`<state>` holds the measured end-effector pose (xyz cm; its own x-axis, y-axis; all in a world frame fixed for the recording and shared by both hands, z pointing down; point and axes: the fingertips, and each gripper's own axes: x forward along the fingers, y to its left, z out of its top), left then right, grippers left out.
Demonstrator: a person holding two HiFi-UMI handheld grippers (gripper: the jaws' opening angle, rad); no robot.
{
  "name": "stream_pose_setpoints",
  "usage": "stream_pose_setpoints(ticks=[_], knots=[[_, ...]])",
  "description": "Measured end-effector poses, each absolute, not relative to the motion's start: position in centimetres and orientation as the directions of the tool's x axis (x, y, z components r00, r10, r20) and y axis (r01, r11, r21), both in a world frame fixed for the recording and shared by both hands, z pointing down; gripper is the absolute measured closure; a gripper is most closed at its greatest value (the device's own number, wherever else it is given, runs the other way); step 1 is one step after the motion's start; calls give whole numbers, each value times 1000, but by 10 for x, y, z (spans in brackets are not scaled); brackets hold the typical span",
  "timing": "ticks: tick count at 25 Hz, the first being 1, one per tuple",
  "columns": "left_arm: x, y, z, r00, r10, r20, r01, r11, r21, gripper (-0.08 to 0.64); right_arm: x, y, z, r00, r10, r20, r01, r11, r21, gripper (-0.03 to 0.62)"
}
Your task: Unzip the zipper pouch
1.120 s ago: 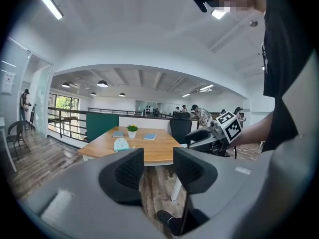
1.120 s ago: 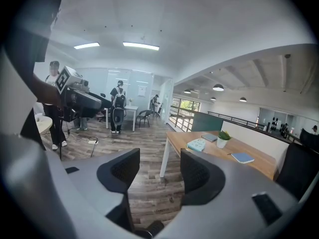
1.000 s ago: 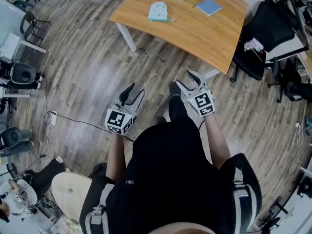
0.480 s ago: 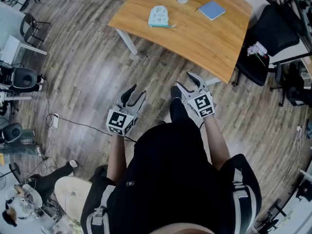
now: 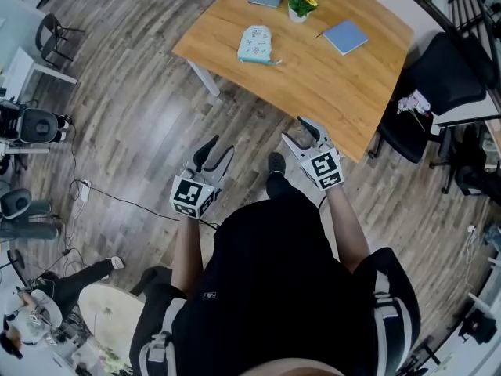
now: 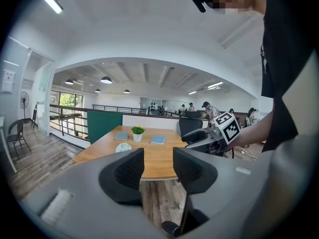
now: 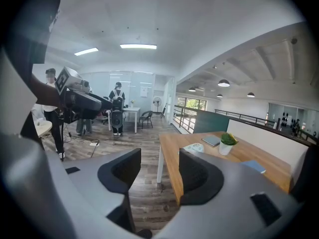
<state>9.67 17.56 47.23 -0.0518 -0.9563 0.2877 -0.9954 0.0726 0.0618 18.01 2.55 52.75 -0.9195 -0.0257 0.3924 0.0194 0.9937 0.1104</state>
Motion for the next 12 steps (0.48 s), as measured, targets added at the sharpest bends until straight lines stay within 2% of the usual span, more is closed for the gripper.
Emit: stream_pose_setpoints(ticks=[12], knots=[[73, 92, 469, -141, -941, 307, -987, 158, 32, 380, 141, -64, 534, -920, 65, 386, 109, 990, 92, 357]])
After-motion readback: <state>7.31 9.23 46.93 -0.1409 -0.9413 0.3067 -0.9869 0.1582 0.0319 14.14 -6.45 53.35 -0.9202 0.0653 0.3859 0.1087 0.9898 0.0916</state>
